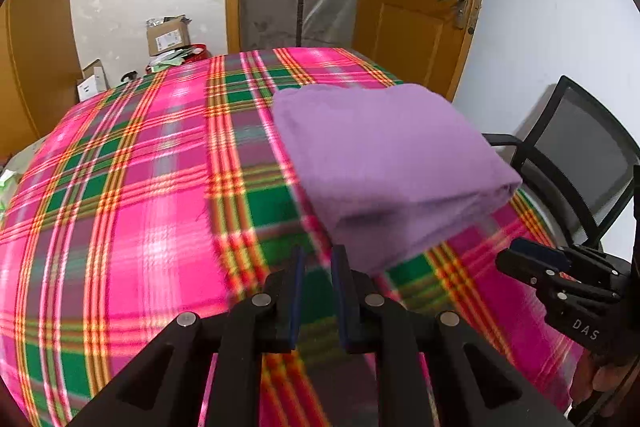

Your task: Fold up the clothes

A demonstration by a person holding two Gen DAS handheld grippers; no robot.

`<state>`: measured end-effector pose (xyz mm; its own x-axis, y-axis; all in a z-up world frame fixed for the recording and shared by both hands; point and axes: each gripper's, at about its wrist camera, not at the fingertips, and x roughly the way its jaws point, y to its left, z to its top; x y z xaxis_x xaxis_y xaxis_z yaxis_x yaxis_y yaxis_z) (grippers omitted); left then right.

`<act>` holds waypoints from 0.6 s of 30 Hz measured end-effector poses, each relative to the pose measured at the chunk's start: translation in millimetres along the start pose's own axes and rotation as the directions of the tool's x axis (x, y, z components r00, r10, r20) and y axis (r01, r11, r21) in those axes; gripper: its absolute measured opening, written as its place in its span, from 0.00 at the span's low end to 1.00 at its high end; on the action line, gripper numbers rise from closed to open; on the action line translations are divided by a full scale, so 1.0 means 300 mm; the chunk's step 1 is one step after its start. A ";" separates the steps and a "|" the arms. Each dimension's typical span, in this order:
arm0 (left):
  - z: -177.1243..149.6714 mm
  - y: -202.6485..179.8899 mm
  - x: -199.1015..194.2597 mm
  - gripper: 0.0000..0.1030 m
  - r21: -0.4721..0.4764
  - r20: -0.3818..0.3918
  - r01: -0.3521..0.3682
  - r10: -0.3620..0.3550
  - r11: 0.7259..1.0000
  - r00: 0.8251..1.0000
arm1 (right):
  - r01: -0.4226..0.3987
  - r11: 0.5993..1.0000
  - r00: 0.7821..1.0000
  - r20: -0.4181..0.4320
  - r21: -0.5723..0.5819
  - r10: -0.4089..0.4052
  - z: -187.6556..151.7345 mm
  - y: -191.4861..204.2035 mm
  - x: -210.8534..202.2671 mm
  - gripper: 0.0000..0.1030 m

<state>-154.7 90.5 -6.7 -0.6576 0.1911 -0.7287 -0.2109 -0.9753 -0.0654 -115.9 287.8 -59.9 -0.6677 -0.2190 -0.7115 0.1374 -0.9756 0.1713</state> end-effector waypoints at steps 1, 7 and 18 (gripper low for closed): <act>-0.014 0.004 -0.010 0.14 0.000 0.000 -0.007 0.007 1.000 1.000 | 0.006 1.000 1.000 -0.004 -0.003 -0.006 -0.012 0.013 0.001 0.28; -0.096 0.041 -0.049 0.14 -0.010 -0.014 -0.042 0.042 0.999 0.999 | 0.012 1.000 1.000 -0.020 -0.021 -0.012 -0.063 0.087 -0.011 0.28; -0.162 0.065 -0.057 0.14 -0.018 -0.018 -0.061 0.061 0.998 0.998 | 0.069 0.996 0.998 -0.006 -0.055 -0.069 -0.072 0.121 0.020 0.29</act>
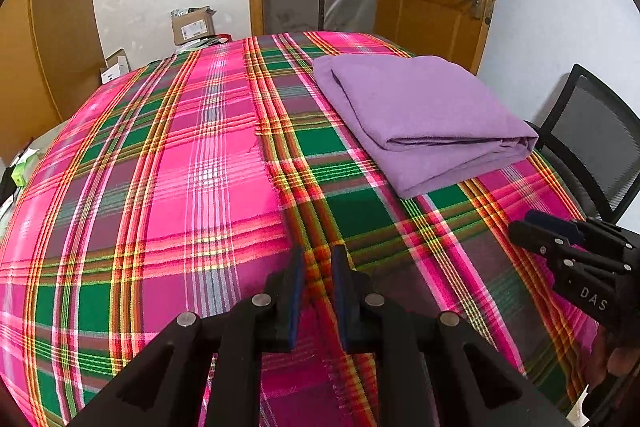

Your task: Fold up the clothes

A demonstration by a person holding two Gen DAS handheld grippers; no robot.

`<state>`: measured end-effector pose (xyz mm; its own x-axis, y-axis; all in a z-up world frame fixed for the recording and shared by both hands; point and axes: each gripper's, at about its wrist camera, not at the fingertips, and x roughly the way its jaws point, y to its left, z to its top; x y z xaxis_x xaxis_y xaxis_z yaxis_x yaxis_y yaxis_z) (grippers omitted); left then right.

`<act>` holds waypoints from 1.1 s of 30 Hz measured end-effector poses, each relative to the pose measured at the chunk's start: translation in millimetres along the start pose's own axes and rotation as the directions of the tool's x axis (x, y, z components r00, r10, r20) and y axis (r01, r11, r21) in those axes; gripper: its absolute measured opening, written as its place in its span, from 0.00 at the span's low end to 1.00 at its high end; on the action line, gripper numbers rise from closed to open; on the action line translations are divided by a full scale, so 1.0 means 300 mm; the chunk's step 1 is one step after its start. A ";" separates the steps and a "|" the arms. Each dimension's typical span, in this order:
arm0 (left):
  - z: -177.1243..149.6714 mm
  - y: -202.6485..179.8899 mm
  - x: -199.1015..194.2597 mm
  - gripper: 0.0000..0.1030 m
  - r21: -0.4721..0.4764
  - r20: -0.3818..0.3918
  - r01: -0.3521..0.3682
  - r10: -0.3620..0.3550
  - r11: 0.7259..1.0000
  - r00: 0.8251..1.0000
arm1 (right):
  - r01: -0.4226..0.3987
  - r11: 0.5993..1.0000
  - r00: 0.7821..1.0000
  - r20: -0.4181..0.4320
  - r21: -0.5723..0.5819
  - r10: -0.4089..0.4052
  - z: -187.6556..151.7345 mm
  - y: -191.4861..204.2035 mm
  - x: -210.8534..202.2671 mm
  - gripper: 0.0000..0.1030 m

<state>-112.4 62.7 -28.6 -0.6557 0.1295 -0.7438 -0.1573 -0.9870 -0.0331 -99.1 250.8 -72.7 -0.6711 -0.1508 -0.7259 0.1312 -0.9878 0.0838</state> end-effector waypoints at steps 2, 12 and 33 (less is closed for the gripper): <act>0.000 0.003 0.001 0.14 -0.003 -0.005 0.005 -0.005 1.000 1.000 | 0.017 1.000 1.000 0.001 -0.010 -0.017 0.002 0.010 0.003 0.29; -0.015 0.005 -0.004 0.14 -0.003 -0.029 0.026 -0.026 1.000 0.999 | 0.047 0.999 0.999 0.001 -0.027 -0.047 -0.004 0.011 -0.008 0.31; -0.055 0.001 -0.024 0.26 0.031 -0.015 0.029 -0.028 0.999 0.999 | 0.064 0.997 0.998 0.006 -0.034 -0.064 -0.009 0.012 -0.011 0.35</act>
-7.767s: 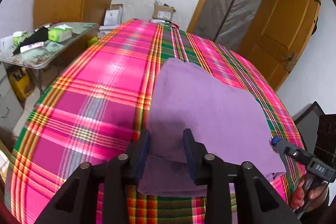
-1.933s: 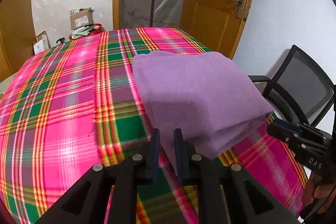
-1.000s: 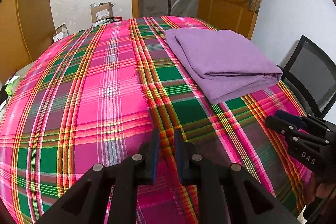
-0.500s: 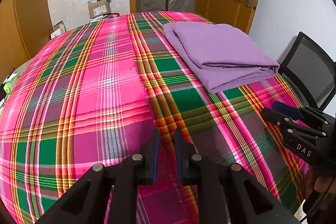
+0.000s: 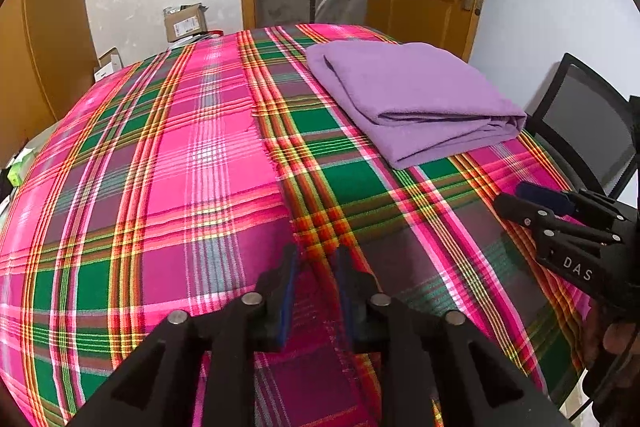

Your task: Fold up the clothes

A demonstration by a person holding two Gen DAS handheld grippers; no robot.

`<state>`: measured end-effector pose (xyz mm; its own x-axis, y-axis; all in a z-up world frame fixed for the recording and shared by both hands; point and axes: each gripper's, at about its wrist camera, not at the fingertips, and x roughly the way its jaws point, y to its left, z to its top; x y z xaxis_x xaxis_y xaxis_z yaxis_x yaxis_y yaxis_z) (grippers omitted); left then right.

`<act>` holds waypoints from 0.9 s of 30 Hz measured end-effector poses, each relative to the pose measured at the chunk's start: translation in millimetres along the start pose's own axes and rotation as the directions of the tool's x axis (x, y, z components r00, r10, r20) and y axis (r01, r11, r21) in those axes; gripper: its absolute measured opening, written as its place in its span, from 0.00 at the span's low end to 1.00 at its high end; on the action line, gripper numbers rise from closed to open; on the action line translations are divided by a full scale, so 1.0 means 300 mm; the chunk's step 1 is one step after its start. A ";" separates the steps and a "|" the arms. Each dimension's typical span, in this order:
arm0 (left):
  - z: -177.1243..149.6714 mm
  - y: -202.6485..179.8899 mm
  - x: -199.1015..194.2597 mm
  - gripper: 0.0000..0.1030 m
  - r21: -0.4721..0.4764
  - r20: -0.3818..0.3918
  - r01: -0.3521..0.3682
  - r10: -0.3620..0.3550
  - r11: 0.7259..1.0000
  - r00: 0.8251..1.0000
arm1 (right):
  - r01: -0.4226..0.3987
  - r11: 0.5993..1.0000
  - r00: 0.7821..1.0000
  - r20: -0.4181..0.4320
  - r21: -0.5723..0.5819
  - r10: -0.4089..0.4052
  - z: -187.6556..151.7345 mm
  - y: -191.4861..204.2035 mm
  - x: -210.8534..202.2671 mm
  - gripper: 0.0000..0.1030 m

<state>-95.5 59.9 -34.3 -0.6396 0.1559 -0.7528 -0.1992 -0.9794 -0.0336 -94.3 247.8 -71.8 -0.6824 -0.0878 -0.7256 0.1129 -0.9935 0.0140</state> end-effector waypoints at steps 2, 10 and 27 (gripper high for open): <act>-0.001 -0.010 0.001 0.31 0.014 -0.001 0.008 -0.008 1.000 1.000 | -0.001 1.000 1.000 0.000 0.000 0.001 0.001 0.000 0.001 0.35; 0.016 -0.019 0.012 0.39 0.023 -0.017 0.015 -0.014 1.000 1.000 | 0.000 1.000 1.000 0.000 0.001 0.000 -0.001 0.002 0.005 0.35; 0.070 -0.025 0.066 0.50 0.027 -0.031 -0.019 0.020 0.999 0.999 | -0.013 1.000 1.000 -0.002 0.011 0.013 -0.002 -0.002 0.003 0.36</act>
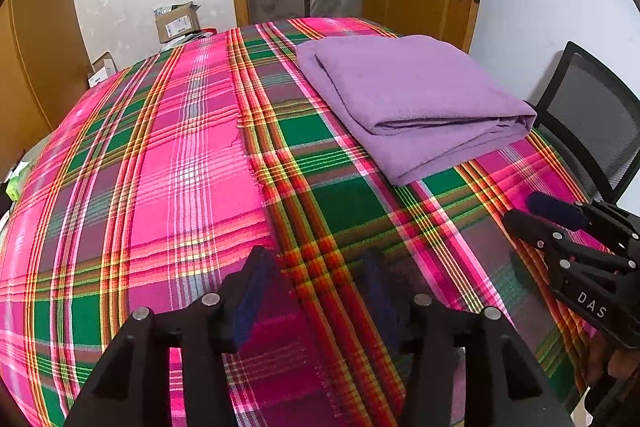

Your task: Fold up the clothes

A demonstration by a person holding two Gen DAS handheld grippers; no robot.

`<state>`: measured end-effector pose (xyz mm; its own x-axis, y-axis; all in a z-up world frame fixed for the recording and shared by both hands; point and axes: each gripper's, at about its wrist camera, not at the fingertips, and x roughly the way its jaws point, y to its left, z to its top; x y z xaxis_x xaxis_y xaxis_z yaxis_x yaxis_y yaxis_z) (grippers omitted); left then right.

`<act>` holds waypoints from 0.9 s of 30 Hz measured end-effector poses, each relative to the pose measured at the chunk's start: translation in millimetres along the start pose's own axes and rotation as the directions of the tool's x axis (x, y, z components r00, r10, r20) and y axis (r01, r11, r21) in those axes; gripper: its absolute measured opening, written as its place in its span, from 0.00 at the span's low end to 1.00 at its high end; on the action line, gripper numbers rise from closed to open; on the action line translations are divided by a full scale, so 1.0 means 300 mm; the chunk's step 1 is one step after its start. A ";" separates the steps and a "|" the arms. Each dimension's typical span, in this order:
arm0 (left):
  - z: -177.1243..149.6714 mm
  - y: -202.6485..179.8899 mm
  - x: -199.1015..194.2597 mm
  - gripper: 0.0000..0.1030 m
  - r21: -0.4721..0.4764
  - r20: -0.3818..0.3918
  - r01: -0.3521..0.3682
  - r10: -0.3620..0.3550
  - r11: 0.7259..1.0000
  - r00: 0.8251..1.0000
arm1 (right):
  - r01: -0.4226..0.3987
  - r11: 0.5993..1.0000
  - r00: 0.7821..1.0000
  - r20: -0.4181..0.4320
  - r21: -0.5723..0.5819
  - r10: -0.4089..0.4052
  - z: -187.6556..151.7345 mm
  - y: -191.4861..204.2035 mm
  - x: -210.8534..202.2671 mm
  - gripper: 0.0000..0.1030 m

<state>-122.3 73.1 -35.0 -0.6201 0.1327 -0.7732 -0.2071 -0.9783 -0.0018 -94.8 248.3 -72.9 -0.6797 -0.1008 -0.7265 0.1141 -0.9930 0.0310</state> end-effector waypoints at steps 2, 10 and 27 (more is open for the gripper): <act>0.002 -0.001 0.003 0.52 0.000 0.000 -0.001 0.001 1.000 1.000 | -0.003 1.000 1.000 0.000 0.002 0.003 0.001 -0.002 0.000 0.36; 0.004 -0.011 0.010 0.55 0.001 -0.002 -0.003 0.003 1.000 1.000 | -0.003 1.000 1.000 0.000 0.003 0.003 0.001 -0.002 0.000 0.36; -0.002 -0.010 0.003 0.55 0.001 -0.001 -0.001 0.001 1.000 1.000 | 0.003 1.000 1.000 0.000 -0.002 -0.003 0.000 0.002 0.002 0.36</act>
<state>-121.9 76.1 -36.1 -0.6198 0.1317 -0.7736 -0.2071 -0.9783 -0.0005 -95.1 247.7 -73.4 -0.6802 -0.0982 -0.7264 0.1138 -0.9931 0.0277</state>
